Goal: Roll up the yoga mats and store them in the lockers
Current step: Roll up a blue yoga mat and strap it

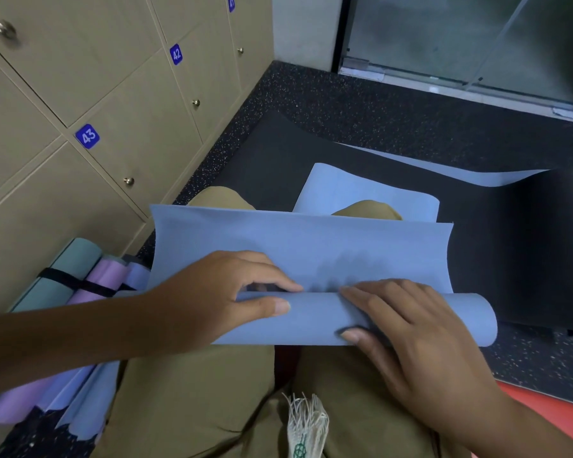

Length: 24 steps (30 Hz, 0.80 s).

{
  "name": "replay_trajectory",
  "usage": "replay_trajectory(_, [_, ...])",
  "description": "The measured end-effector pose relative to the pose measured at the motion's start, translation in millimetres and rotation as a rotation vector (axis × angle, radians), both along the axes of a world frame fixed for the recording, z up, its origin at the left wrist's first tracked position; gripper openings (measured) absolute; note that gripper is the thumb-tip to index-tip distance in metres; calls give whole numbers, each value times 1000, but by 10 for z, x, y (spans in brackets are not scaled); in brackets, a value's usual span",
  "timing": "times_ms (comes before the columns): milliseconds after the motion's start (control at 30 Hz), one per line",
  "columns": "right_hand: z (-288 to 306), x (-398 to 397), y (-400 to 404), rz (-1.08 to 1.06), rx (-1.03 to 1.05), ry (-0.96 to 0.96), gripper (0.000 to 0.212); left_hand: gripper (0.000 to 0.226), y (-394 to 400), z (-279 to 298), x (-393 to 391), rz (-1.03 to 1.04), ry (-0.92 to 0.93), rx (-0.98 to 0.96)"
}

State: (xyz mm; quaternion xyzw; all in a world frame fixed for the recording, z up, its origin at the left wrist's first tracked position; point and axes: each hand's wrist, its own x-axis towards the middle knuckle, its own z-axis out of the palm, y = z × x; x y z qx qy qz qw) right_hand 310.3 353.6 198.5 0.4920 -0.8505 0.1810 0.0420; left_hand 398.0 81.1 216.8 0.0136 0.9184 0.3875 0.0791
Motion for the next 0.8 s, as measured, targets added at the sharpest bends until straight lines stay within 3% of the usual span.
replay_trajectory(133, [31,-105,-64,-34,27,-83,40,32,68,15,116,1,255,-171])
replay_trajectory(333, [91,-279,-186,-49,95,-155,41,42,154,-43,321,-119,498,-472])
replay_trajectory(500, [104,-422,-271,-36,63,-184,41,63,145,-110,332,-170,478,-616])
replay_trajectory(700, [38,-285,-170,-34,-65,7,26,73,70,-137,220,-181,412,-622])
replay_trajectory(800, [-6,-195,-97,-42,-54,69,32,72,15,-134,119,-181,391,-609])
